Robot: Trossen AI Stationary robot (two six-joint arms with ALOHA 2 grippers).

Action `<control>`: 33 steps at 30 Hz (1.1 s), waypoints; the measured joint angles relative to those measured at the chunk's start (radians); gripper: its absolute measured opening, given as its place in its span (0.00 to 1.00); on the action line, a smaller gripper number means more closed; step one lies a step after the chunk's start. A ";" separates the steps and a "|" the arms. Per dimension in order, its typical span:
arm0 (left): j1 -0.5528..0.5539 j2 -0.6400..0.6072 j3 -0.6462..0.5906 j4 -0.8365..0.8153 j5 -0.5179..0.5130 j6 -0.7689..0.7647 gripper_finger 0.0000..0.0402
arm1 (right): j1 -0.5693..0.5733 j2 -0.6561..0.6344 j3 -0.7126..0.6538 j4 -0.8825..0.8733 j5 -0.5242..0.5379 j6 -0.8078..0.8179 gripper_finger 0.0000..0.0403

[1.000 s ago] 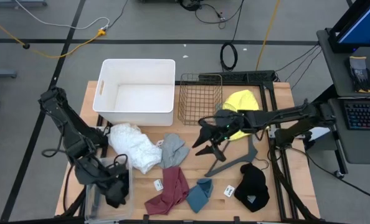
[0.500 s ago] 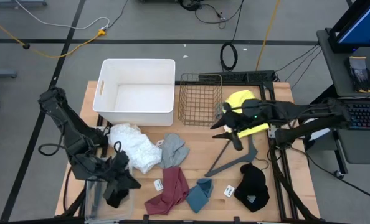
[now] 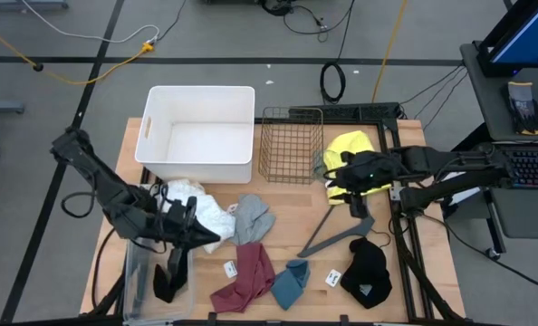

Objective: Pick & Place Cloths
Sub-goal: Put the gray sock into the transparent bin

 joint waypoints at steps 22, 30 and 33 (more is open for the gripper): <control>0.010 -0.036 0.000 -0.004 -0.008 0.024 0.03 | -0.002 0.010 -0.306 0.087 0.126 0.098 0.38; 0.010 -0.036 0.000 -0.003 -0.008 0.020 0.02 | -0.004 0.010 -0.398 0.193 0.278 0.093 0.38; 0.010 -0.036 0.000 -0.003 -0.009 0.020 0.04 | -0.004 0.010 -0.411 0.192 0.279 0.071 0.38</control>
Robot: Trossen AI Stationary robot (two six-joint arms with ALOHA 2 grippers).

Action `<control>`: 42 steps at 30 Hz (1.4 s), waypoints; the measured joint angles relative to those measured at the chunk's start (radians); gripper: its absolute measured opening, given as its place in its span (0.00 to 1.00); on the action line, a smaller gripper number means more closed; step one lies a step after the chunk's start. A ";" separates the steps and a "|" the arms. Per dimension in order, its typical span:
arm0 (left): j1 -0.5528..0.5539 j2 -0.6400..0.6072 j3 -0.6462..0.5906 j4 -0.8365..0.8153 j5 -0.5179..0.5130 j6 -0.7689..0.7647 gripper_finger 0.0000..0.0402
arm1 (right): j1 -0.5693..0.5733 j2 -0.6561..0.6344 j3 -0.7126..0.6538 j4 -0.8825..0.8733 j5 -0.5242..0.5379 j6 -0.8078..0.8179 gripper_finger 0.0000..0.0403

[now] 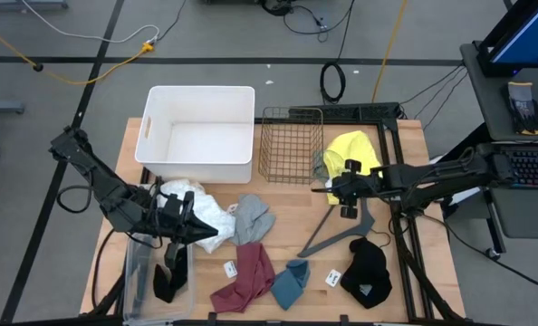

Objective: Pick & Place Cloths
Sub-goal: Put the gray sock into the transparent bin

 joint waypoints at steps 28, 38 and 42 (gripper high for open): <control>0.018 0.000 0.000 0.000 0.000 -0.023 0.04 | -0.028 0.000 -0.147 0.300 0.101 -0.027 0.38; 0.018 0.000 0.000 0.000 0.000 -0.035 0.01 | -0.106 0.000 -0.202 0.417 0.085 -0.042 0.38; 0.018 0.000 0.000 0.000 0.000 -0.045 0.04 | -0.140 0.007 -0.203 0.440 0.046 -0.052 0.38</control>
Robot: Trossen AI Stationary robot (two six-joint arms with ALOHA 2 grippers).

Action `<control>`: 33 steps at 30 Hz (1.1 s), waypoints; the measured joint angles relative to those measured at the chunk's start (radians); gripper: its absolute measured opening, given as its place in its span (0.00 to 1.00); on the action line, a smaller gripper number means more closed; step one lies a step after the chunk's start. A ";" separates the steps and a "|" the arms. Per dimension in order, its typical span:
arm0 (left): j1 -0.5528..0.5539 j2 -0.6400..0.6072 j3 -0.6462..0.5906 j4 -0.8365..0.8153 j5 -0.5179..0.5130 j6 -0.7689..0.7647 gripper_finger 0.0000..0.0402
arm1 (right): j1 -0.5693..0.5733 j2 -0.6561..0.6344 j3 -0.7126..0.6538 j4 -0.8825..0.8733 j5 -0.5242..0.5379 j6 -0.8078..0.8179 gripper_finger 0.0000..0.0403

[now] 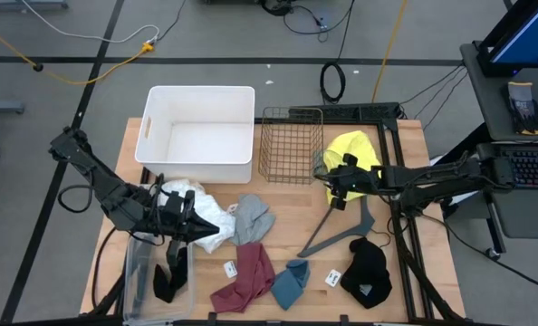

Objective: Pick & Place Cloths
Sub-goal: Put the gray sock into the transparent bin

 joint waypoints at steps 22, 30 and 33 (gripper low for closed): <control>0.000 0.000 0.000 0.007 0.001 -0.002 0.01 | -0.064 0.128 -0.001 0.056 -0.052 -0.072 0.38; 0.000 0.000 0.000 0.010 0.000 -0.004 0.04 | -0.082 0.184 -0.001 0.098 -0.052 -0.111 0.39; 0.000 0.000 0.000 0.014 0.000 -0.004 0.04 | -0.093 0.193 -0.001 0.102 -0.051 -0.117 0.39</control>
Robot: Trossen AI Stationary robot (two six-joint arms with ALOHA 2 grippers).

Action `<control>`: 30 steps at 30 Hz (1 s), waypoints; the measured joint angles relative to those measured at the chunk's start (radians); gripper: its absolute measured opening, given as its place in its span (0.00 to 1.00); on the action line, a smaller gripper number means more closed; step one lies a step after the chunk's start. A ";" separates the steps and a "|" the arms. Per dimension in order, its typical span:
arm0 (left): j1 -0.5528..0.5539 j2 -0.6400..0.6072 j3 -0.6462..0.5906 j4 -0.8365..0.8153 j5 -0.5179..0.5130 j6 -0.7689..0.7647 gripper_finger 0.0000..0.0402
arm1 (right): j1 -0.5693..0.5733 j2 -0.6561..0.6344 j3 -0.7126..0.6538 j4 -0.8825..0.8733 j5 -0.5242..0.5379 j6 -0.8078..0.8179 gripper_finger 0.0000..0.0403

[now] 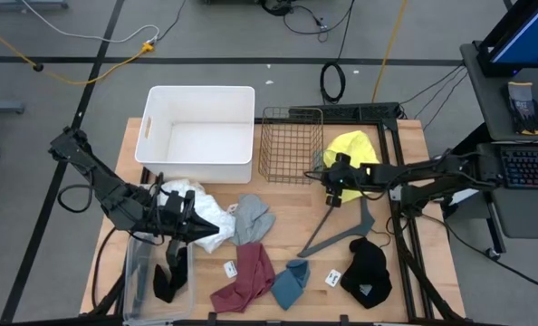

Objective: Pick & Place Cloths
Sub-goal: Put the gray sock into the transparent bin

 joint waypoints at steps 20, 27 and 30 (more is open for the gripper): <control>0.000 0.000 0.000 0.005 0.000 0.001 0.01 | -0.095 0.028 0.000 0.027 -0.076 -0.017 0.62; 0.000 0.000 0.000 0.006 0.000 0.001 0.04 | -0.095 0.088 0.001 0.041 -0.077 -0.022 0.65; 0.000 0.000 0.000 0.009 0.000 0.001 0.04 | -0.095 0.101 0.002 0.042 -0.050 -0.019 0.64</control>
